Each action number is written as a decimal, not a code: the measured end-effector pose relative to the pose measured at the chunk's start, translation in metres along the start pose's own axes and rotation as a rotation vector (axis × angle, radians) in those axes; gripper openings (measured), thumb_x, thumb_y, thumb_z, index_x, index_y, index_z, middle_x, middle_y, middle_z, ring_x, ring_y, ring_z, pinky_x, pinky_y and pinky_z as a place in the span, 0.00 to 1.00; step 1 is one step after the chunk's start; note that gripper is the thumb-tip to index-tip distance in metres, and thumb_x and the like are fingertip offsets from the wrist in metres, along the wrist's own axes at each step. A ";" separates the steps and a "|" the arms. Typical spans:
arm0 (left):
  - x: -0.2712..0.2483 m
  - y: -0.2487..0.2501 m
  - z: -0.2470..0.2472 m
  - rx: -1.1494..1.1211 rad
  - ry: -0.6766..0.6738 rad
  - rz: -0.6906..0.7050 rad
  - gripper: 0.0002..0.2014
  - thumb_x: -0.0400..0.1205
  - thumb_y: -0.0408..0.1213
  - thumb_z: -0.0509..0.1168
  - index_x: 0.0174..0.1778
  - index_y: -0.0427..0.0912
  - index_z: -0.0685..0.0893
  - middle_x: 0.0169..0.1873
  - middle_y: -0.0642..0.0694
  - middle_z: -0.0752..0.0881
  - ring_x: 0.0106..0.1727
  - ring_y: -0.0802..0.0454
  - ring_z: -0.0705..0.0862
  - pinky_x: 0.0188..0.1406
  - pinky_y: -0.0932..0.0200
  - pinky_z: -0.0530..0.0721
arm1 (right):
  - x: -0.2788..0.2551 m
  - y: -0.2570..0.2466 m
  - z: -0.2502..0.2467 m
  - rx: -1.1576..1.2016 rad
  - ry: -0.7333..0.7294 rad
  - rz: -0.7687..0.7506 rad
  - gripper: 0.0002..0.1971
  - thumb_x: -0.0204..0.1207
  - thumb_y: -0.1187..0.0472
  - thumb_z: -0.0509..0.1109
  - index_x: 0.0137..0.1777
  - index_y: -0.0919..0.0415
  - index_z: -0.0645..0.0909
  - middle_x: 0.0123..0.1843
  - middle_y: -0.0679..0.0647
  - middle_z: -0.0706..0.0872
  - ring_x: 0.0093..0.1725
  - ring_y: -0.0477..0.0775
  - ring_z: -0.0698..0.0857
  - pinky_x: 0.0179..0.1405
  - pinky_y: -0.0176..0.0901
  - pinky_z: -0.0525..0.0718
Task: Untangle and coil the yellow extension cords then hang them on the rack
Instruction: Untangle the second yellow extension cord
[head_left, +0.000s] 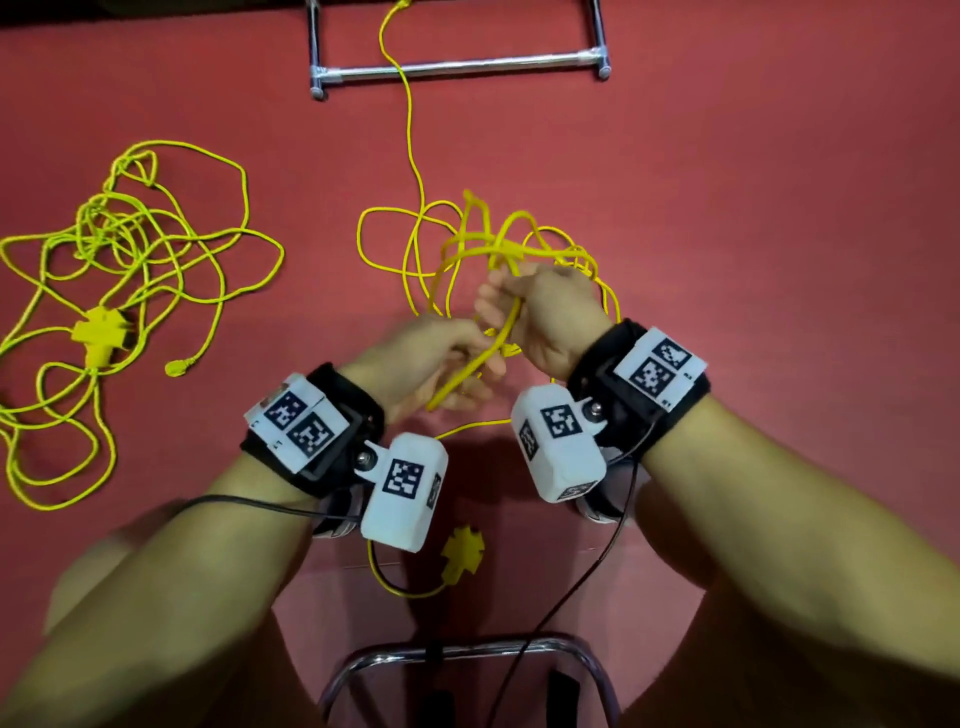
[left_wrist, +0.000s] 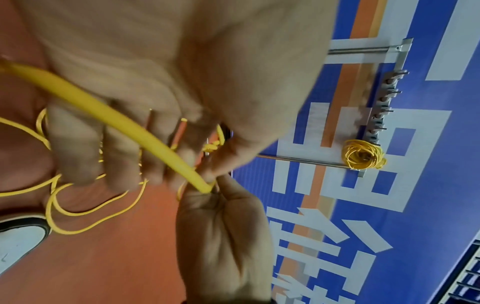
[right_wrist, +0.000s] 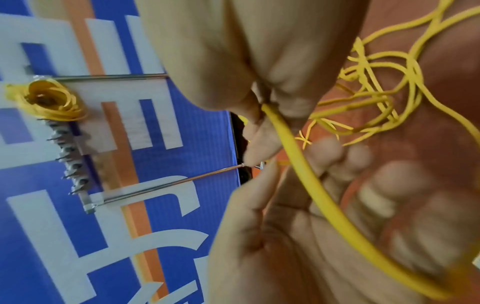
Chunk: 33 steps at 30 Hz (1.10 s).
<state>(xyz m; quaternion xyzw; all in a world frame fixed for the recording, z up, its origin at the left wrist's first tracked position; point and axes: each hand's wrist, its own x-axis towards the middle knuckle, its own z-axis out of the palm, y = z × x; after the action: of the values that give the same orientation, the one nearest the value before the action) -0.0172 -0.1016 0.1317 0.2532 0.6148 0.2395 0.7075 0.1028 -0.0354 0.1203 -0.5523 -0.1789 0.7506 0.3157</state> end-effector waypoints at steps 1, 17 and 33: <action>0.002 0.001 0.001 -0.043 0.065 -0.018 0.11 0.83 0.41 0.63 0.37 0.42 0.82 0.34 0.46 0.84 0.32 0.51 0.83 0.38 0.55 0.82 | -0.002 -0.003 0.000 -0.014 -0.008 -0.023 0.07 0.86 0.74 0.57 0.52 0.65 0.75 0.38 0.55 0.81 0.23 0.45 0.83 0.15 0.35 0.78; 0.014 0.006 -0.023 -0.227 0.372 0.211 0.16 0.91 0.48 0.56 0.41 0.45 0.78 0.28 0.48 0.80 0.27 0.54 0.82 0.31 0.55 0.86 | -0.007 0.003 -0.008 -0.723 -0.084 -0.480 0.16 0.85 0.62 0.67 0.47 0.78 0.83 0.24 0.50 0.75 0.24 0.45 0.71 0.24 0.37 0.67; 0.015 0.014 -0.055 -0.494 0.319 -0.089 0.15 0.85 0.47 0.60 0.61 0.41 0.73 0.58 0.36 0.79 0.61 0.42 0.82 0.63 0.37 0.77 | 0.008 -0.006 -0.013 -0.427 0.144 -0.754 0.09 0.85 0.56 0.58 0.42 0.51 0.73 0.29 0.46 0.74 0.26 0.52 0.72 0.27 0.45 0.73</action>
<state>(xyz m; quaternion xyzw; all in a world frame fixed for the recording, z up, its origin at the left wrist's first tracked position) -0.0706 -0.0779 0.1229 0.0050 0.6517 0.3873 0.6522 0.1148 -0.0266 0.1141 -0.5520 -0.4966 0.4886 0.4582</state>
